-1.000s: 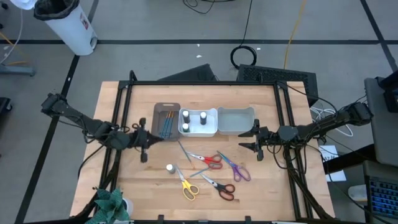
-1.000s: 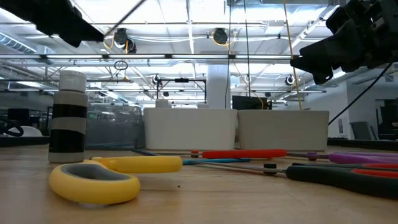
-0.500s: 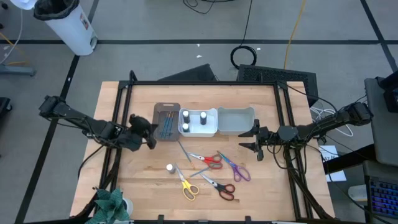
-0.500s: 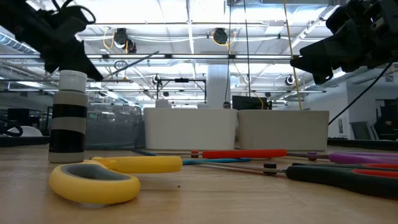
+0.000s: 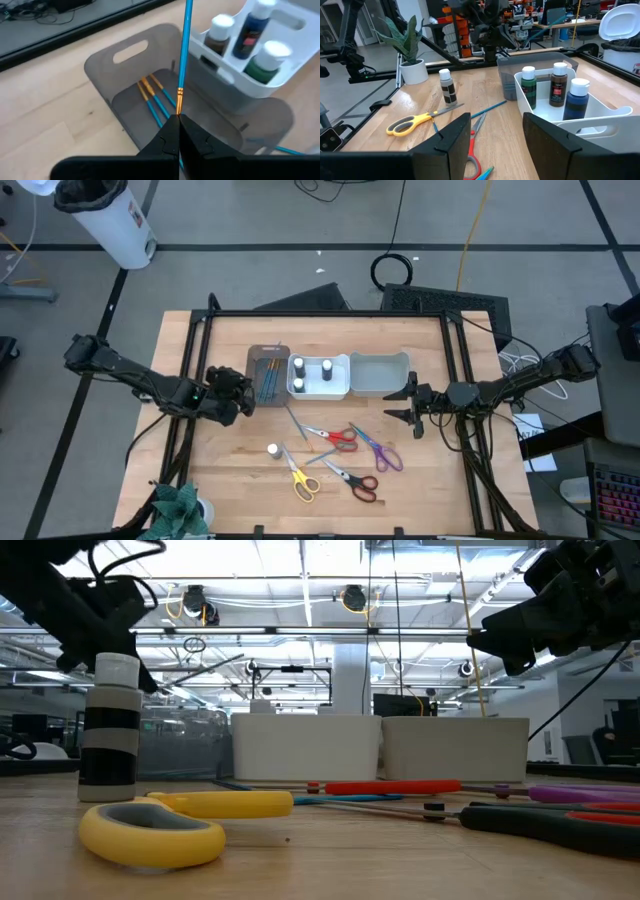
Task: Pick & Place Paint Supplies
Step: Put the blue paint brush into the black bin, then put the gray paint bottle into the white bin
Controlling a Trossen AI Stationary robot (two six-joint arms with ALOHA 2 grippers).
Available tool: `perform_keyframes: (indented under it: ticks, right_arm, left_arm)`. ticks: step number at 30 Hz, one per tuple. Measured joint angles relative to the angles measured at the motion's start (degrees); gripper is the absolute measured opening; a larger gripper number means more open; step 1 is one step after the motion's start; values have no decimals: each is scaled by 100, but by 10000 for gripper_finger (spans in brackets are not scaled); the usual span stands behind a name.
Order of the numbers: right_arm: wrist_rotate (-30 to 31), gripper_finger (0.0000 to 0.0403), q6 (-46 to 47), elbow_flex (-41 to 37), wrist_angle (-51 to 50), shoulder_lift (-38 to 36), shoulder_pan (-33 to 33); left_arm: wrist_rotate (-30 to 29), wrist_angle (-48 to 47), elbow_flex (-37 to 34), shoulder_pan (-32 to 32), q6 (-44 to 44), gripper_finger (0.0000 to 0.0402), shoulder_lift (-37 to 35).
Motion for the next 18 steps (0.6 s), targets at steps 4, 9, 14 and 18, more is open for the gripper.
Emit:
perform_keyframes:
  ticks: [4,9,14,18]
  right_arm:
    - [1,171,0,-2,0,-2,-1]
    - [-1,171,1,0,0,-1,0]
    - [1,171,0,-1,0,0,1]
    - [-1,171,0,0,0,-1,-1]
  left_arm:
    - [54,-3,0,81,-212,1,378]
    - [158,0,0,293,-401,8,686]
    - [293,0,0,508,-538,45,720]
    - [455,5,0,578,-469,90,720]
